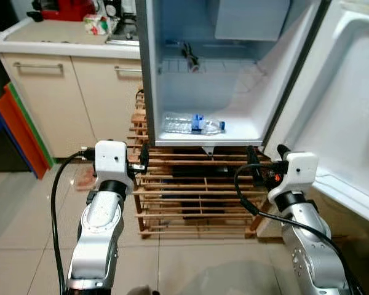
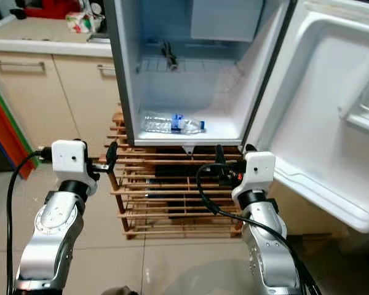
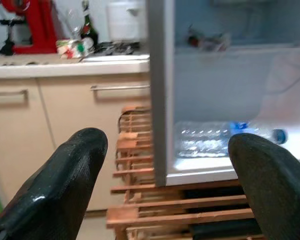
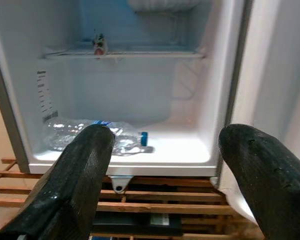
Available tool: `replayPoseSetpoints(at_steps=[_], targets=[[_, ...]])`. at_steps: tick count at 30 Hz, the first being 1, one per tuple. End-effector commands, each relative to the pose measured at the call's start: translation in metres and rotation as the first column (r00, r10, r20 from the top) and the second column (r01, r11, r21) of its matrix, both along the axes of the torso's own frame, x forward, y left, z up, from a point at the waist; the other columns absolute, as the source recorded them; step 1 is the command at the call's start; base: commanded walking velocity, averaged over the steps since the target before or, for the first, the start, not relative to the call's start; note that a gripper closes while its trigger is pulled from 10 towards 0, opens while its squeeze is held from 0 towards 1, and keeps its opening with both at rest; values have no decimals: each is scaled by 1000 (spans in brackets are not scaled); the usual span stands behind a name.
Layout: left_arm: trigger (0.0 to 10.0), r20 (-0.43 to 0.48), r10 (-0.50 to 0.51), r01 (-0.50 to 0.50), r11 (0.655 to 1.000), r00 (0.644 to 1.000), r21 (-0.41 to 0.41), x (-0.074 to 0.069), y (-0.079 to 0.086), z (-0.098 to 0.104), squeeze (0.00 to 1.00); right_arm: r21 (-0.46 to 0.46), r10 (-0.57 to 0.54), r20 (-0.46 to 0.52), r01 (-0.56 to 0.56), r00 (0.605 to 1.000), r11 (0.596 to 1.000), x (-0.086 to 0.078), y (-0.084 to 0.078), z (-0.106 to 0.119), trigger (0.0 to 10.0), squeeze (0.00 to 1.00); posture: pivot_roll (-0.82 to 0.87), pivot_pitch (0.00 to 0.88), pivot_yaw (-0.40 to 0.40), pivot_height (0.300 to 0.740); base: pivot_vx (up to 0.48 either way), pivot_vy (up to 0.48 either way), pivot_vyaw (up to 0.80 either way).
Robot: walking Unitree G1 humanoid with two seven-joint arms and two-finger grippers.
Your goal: Restocking fridge
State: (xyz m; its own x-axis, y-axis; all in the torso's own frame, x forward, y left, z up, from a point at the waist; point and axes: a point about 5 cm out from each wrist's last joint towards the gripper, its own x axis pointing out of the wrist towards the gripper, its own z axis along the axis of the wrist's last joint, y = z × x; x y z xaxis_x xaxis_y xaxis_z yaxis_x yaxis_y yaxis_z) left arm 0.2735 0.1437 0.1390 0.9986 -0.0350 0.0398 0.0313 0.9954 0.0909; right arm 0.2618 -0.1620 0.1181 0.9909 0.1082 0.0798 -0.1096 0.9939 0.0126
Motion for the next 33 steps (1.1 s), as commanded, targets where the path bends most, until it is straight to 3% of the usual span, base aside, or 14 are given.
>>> replayPoseSetpoints(at_steps=[1,17,21,33], targets=[[10000,-26,-10,10,1000,1000,-2,3,-5,-4,0,-5,-14,20,14,1000,1000,4,-4,4,10000,282,5,0,-7,740,0,0,0],[10000,-4,-32,32,999,999,-12,12,-10,1,0,-14,13,19,-12,1000,1000,5,3,3,10000,286,1,0,-4,740,0,0,0],[10000,28,-108,108,994,994,-22,8,-17,5,0,-12,12,16,-12,1000,1000,5,5,1,10000,278,-1,0,5,740,0,-480,0],[10000,48,-154,156,987,987,-27,6,-23,7,0,-15,14,9,-14,1000,1000,5,6,-1,10000,282,-4,0,5,740,0,-480,0]])
